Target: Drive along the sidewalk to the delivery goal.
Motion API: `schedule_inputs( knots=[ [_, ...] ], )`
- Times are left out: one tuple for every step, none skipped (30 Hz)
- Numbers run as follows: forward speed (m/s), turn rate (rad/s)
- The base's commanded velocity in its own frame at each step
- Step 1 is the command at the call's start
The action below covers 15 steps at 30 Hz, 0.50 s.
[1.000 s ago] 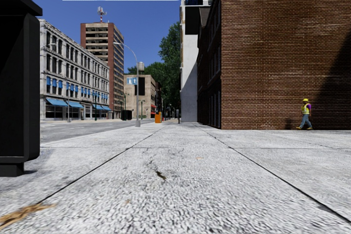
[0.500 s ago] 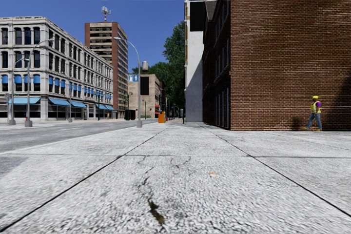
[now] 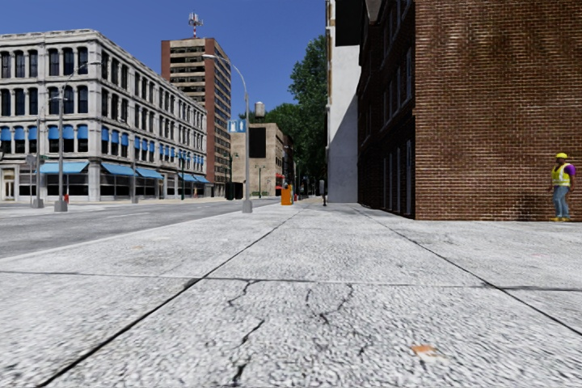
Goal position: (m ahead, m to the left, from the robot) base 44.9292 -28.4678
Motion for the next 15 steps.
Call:
schedule_inputs(
  knots=[
    [2.0,0.0],
    [2.0,0.0],
    [2.0,0.0],
    [2.0,0.0],
    [2.0,0.0],
    [2.0,0.0],
    [2.0,0.0],
    [2.0,0.0],
    [2.0,0.18],
    [2.0,0.38],
    [2.0,0.46],
    [2.0,0.48],
    [2.0,0.48],
    [2.0,0.46],
    [2.0,0.24]
  ],
)
